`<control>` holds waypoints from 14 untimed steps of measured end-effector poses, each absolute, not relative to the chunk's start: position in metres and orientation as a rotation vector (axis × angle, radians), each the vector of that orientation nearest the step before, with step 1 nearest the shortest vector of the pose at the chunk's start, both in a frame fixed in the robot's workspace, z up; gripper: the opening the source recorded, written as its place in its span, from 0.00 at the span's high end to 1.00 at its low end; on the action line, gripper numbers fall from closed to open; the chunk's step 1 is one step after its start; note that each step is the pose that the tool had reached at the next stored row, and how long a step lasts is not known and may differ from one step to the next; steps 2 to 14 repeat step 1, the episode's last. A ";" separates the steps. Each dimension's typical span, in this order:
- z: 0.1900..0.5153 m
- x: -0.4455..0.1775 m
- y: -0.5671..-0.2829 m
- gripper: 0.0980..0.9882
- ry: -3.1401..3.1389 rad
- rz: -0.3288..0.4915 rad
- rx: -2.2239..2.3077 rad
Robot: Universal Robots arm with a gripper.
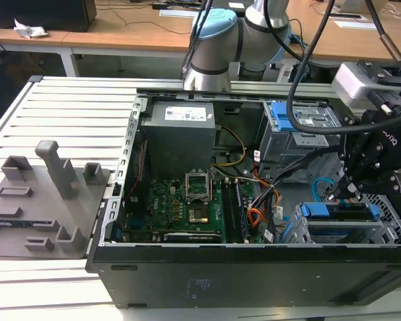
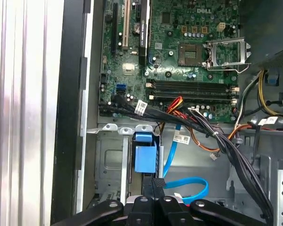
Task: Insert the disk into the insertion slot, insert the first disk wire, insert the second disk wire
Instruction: 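Insert the second disk wire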
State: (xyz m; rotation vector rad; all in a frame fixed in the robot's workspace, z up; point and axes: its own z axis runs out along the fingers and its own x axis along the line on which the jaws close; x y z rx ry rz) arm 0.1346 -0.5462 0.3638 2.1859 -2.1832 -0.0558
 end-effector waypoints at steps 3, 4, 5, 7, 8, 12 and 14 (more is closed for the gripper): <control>0.364 0.134 -0.546 0.99 -2.183 -0.056 2.186; 0.364 0.134 -0.546 0.99 -2.183 -0.056 2.186; 0.364 0.134 -0.546 0.99 -2.183 -0.056 2.186; 0.364 0.134 -0.546 0.99 -2.183 -0.056 2.186; 0.364 0.134 -0.546 0.99 -2.183 -0.056 2.186; 0.364 0.134 -0.546 0.99 -2.183 -0.056 2.186; 0.364 0.134 -0.546 0.99 -2.183 -0.056 2.186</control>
